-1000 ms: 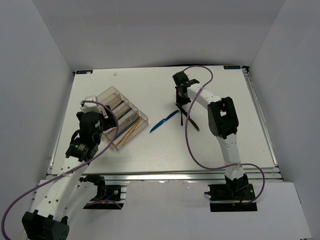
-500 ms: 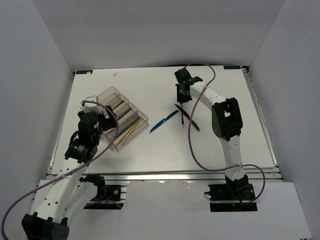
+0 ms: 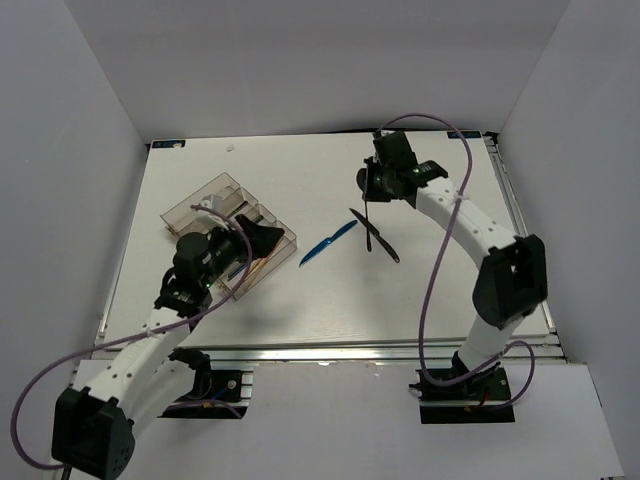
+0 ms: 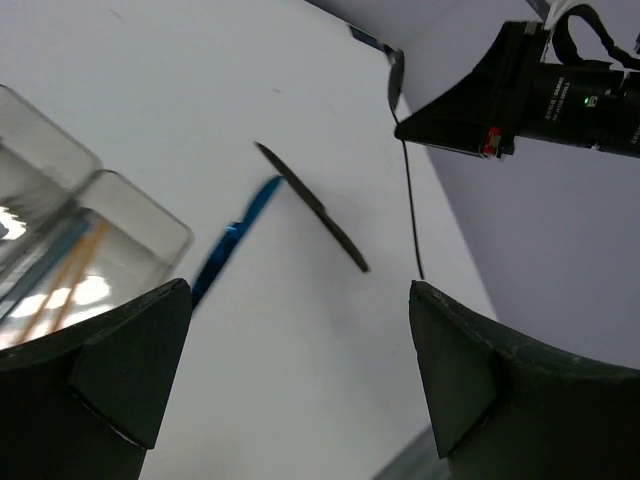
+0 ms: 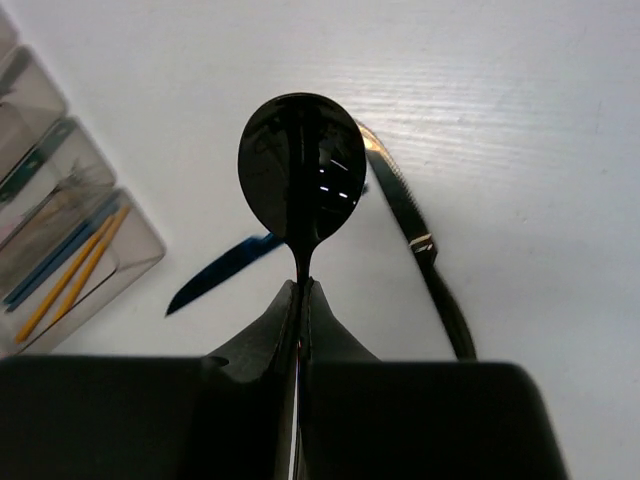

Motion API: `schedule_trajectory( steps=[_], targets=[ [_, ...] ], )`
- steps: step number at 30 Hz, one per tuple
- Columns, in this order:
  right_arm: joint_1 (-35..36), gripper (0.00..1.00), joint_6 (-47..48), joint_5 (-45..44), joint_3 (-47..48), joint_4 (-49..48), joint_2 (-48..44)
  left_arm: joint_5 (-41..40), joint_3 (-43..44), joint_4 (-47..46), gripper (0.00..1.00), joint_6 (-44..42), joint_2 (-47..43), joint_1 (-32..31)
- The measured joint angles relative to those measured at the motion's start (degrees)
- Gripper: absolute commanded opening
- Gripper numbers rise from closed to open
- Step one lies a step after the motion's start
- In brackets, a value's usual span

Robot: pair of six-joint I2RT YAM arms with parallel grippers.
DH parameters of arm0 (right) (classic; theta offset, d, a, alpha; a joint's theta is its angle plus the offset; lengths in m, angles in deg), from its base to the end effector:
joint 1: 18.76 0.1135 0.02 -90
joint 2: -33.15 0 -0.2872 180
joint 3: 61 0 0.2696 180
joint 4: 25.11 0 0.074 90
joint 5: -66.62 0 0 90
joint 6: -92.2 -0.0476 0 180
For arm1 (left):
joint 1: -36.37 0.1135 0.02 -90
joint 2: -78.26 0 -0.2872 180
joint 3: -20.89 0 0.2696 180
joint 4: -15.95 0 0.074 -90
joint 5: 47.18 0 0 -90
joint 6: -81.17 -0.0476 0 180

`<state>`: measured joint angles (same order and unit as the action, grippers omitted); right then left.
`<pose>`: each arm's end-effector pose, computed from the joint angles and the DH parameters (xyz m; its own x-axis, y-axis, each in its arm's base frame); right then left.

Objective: Sort the eating utensils into containers

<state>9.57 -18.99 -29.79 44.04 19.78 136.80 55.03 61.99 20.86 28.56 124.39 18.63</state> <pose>0.3945 0.2066 0.3156 -0.7096 0.0255 -0.7041 -0.1542 0.9695 0.1905 0.1953 -0.0730 0.2761 -0.4319 -0.4849 -0.7604 0.2944 0.7211 -0.6271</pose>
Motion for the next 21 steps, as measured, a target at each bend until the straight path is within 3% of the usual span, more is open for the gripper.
schedule_trajectory(
  steps=[6,13,17,21],
  targets=[
    [5.68,0.0,-4.07,1.9,-9.94,-4.02,-14.14,2.51,0.7,-11.43,0.98,5.7,10.6,-12.02],
    [11.91,0.0,-7.78,2.84,-12.59,-6.27,-20.06,2.21,6.82,-16.55,0.91,5.92,20.37,-20.79],
    [13.51,0.0,-8.94,3.17,-12.61,-6.56,-21.27,1.22,10.4,-16.02,0.83,4.9,24.26,-23.91],
    [14.93,0.0,-10.08,3.23,-13.27,-6.82,-22.47,0.42,11.26,-15.91,0.62,4.28,25.83,-25.66]
  ],
)
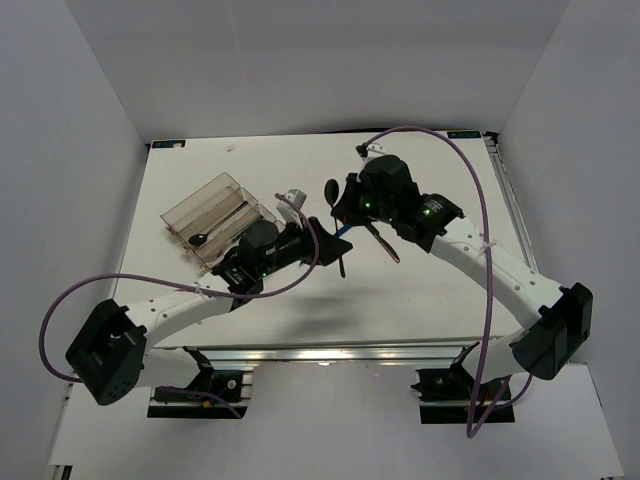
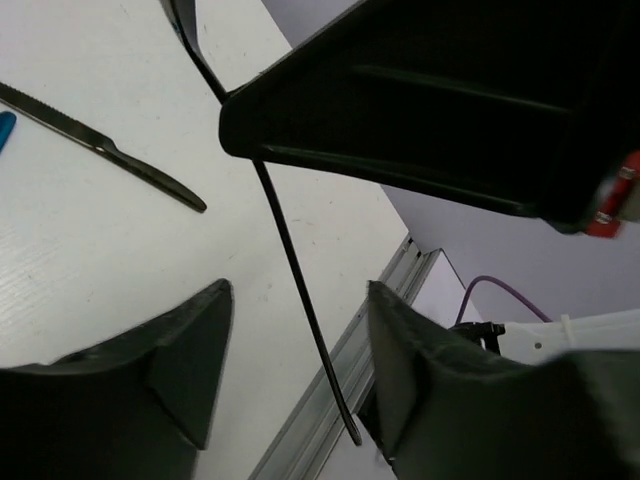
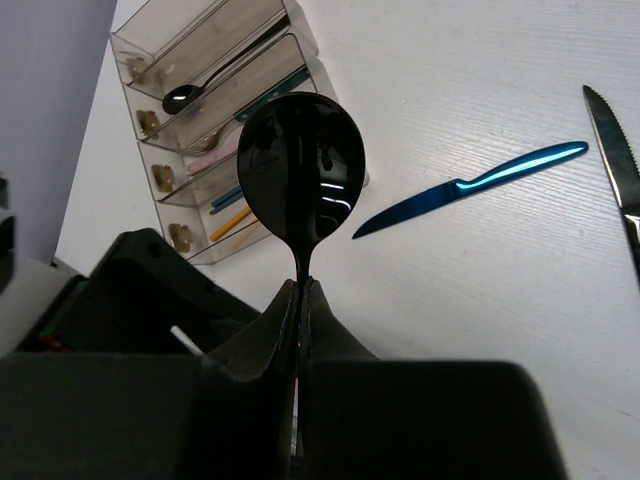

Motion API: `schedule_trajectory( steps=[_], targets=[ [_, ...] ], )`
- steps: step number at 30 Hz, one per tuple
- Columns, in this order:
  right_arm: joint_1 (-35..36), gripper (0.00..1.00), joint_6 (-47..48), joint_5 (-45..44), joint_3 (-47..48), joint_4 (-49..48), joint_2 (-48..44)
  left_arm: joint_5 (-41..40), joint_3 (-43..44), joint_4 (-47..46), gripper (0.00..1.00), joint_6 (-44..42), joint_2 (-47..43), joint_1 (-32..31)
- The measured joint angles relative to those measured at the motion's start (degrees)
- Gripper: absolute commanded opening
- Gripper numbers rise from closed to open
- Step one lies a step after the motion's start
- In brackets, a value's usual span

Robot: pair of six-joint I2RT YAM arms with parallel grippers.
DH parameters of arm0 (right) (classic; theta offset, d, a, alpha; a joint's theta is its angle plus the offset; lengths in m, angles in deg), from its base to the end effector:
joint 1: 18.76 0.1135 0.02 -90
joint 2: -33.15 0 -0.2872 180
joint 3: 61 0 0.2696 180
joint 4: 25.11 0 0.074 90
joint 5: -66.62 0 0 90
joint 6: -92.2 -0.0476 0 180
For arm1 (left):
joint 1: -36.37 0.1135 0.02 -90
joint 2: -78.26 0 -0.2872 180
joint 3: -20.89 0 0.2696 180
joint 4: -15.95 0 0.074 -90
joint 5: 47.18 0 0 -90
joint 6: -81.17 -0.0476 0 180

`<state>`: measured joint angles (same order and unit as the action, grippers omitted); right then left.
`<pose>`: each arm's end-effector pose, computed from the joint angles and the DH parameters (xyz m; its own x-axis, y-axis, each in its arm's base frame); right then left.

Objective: Sort the eating utensils into containers

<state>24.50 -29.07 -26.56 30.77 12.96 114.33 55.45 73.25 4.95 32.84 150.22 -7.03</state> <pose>0.2558 0.2371 0.3908 -0.6238 0.1246 -0.7716 -0.3798 0.8145 0.4386 0.2138 -0.2165 0.2781 -0.6313 -0.2959 -0.7168 0.5459 0.4870 -0.6818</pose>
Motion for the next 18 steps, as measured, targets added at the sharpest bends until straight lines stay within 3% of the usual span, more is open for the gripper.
schedule_trajectory(
  steps=[1,3,5,7,10,11,18],
  targets=[
    [0.31,0.0,-0.13,-0.02,-0.07,0.07,-0.15,-0.07,0.0,0.02,0.45,-0.04,0.39,-0.26],
    [0.98,0.0,-0.33,-0.02,-0.07,-0.09,-0.24,-0.15,0.15,0.35,0.28,-0.07,1.25,-0.72],
    [1.46,0.0,-0.35,-0.07,-0.07,-0.11,-0.24,-0.17,0.83,1.14,0.03,-0.13,2.05,-0.96],
    [1.62,0.0,-0.33,-0.28,-0.13,-0.07,-0.57,-1.07,1.31,2.64,0.0,-0.59,2.23,-1.05],
    [1.51,0.46,-0.81,-0.55,-0.79,-0.79,-1.33,-2.6,3.52,6.38,0.0,-2.01,2.21,-1.27],
    [1.51,0.88,-0.98,-0.57,-1.14,-0.83,-1.79,-3.41,4.28,7.76,0.0,-2.69,2.19,-1.38],
    [-1.31,0.89,0.15,-2.8,-2.93,0.68,-6.8,-13.55,12.41,25.75,0.0,-11.54,2.08,1.53]
  ],
)
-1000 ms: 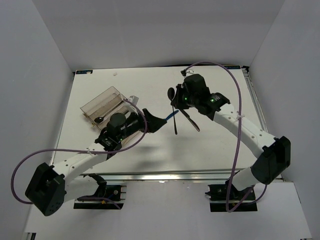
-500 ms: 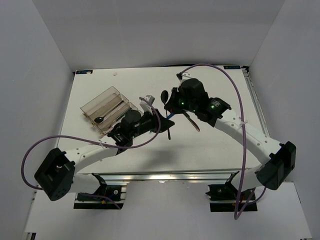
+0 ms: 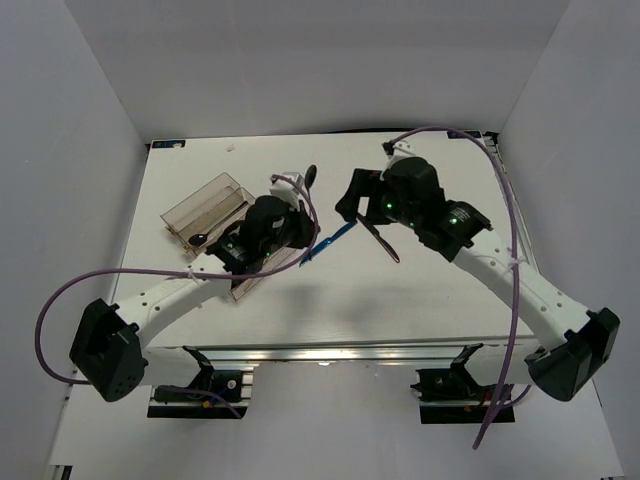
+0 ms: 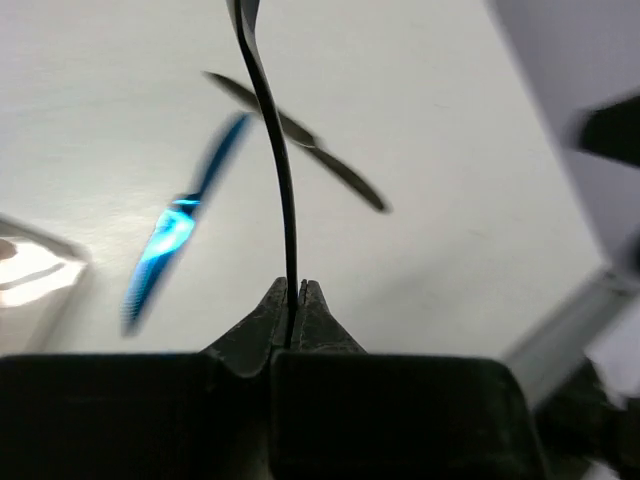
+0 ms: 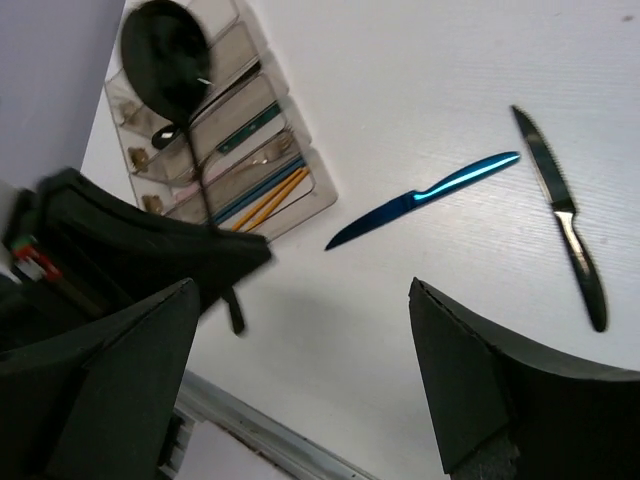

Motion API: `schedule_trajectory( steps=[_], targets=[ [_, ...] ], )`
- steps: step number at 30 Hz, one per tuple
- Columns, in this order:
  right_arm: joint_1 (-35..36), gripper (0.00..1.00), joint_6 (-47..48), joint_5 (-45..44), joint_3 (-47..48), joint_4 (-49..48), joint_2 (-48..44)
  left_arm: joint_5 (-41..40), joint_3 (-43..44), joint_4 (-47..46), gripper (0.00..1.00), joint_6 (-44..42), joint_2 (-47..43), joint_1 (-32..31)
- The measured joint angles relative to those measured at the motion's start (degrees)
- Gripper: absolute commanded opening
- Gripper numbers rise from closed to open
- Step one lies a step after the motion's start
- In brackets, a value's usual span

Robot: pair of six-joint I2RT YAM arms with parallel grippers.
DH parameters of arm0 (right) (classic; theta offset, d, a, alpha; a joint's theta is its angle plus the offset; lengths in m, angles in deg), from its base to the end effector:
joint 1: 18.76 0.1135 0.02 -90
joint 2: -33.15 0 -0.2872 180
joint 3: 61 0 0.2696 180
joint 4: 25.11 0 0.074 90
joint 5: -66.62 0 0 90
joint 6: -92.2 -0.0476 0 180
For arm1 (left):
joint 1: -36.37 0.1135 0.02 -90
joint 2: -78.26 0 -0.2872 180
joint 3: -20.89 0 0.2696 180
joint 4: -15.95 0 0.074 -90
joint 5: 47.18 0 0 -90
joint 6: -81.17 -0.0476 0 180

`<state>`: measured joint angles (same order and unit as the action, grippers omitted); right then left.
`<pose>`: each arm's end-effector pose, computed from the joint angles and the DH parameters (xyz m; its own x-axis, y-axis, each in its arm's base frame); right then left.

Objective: Sort the eating utensils into containers

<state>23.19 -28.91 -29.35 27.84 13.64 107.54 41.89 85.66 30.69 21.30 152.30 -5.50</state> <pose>0.2371 0.2065 0.4074 -0.5691 0.1794 -0.8024 -0.3507 0.8297 0.4343 0.2375 -0.2118 0.2967 -0.5915 -0.1438 -0.7934 0.4155 0.7888 -0.4528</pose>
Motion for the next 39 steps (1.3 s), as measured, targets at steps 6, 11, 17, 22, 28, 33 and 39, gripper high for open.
schedule_trajectory(
  steps=[6,11,17,22,28,33,39],
  targets=[
    [-7.69,0.9,2.49,-0.46,-4.44,1.44,-7.23,-12.37,9.55,14.82,0.0,-16.44,1.81,9.18],
    [-12.28,0.9,5.68,0.11,-7.58,2.45,-11.96,-24.46,9.07,15.47,0.0,-33.46,5.4,15.5],
    [-14.01,0.9,9.49,0.7,-12.11,3.08,-15.15,-21.46,4.92,13.84,0.0,-53.29,8.24,21.24],
    [-14.1,0.9,9.92,4.63,-17.25,3.13,-19.06,-6.01,5.49,13.31,0.0,-64.61,8.92,31.87],
    [-14.1,0.9,9.94,8.07,-17.7,2.69,-21.31,0.83,6.1,14.34,0.0,-73.92,12.17,35.39],
    [-14.1,0.89,9.99,9.77,-17.7,2.54,-21.75,3.32,5.62,15.06,0.0,-78.16,15.06,35.6],
    [-14.1,0.89,9.94,11.19,-17.94,2.03,-21.94,3.32,5.62,14.12,0.0,-78.71,19.28,37.18]
  ],
)
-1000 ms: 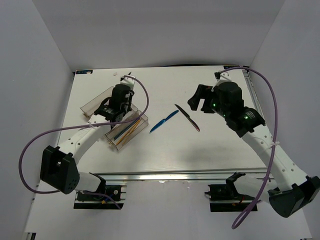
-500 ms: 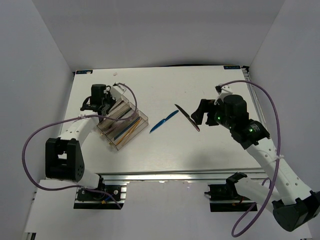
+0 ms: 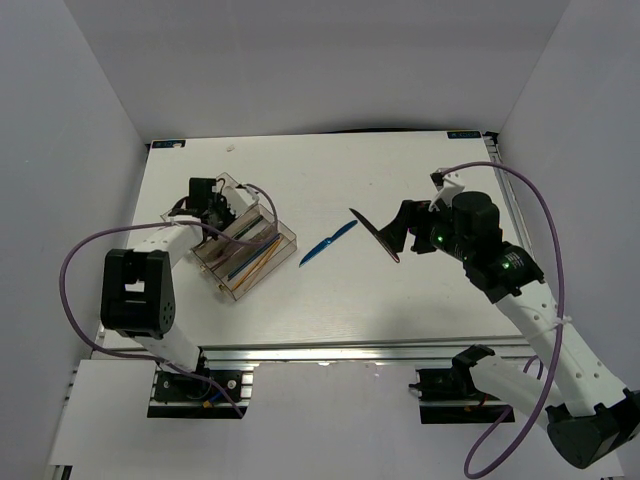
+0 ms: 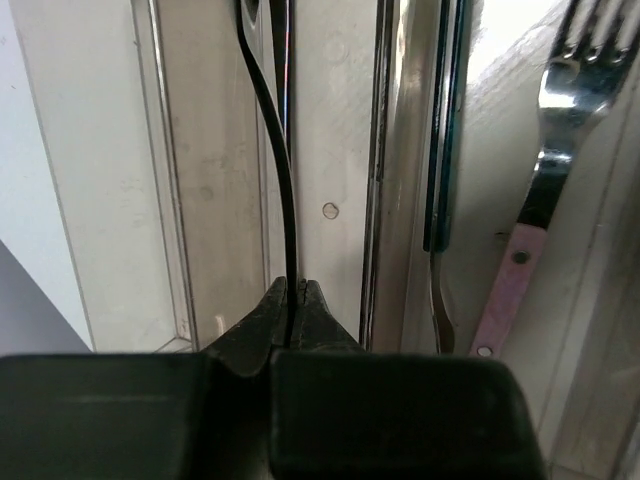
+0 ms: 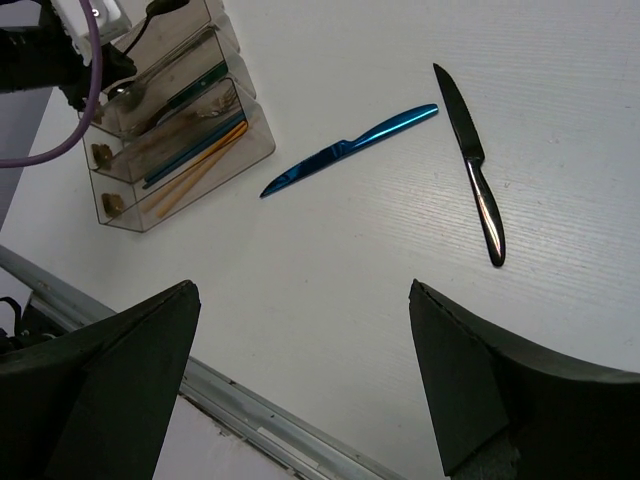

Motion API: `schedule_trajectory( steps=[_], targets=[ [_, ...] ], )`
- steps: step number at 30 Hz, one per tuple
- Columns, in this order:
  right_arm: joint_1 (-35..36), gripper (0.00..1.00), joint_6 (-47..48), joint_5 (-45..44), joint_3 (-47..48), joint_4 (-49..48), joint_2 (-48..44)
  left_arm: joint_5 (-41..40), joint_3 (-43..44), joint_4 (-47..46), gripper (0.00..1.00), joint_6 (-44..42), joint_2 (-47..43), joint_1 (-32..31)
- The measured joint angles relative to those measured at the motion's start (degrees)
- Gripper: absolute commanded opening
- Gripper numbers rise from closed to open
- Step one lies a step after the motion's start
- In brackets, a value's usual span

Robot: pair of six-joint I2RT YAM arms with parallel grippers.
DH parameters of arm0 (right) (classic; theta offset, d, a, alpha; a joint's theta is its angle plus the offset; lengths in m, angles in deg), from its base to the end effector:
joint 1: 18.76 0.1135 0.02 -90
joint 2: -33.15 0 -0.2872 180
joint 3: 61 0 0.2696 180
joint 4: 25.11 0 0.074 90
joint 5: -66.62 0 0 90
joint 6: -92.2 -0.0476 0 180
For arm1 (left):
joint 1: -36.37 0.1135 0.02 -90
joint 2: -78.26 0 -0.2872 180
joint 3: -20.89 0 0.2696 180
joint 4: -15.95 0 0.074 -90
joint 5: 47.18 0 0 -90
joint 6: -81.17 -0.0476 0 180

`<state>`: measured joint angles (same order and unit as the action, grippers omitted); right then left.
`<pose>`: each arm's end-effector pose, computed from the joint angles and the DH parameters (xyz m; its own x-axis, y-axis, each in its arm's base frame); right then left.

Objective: Sort the eating utensils into containers

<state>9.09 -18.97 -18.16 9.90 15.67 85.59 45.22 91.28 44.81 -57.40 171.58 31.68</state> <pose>0.1863 0.1033 0.3804 -0.5080 0.1383 -0.8502 -0.3820 0.8485 0.3663 0.3587 -0.0314 0.1997 -0.4376 0.7875 -0.4340 0.6583 0.6093 0.4420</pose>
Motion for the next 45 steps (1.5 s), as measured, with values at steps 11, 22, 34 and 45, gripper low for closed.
schedule_trajectory(
  steps=[11,22,34,45],
  targets=[
    [0.0,0.89,0.0,0.63,-2.62,-1.2,-0.33,-1.57,-5.73,-8.52,0.15,4.76,1.4,2.91],
    [0.0,0.89,0.0,1.01,-2.64,-1.57,-0.33,-1.77,-5.64,-10.43,0.29,9.09,1.38,3.61],
    [0.0,0.89,0.26,0.98,-2.69,-2.84,3.08,-1.51,1.03,-7.04,0.56,13.81,-7.91,3.61],
    [0.0,0.89,4.04,-3.54,-2.32,-4.28,17.0,-1.44,4.68,0.92,0.98,41.53,-27.23,3.61]
  ],
)
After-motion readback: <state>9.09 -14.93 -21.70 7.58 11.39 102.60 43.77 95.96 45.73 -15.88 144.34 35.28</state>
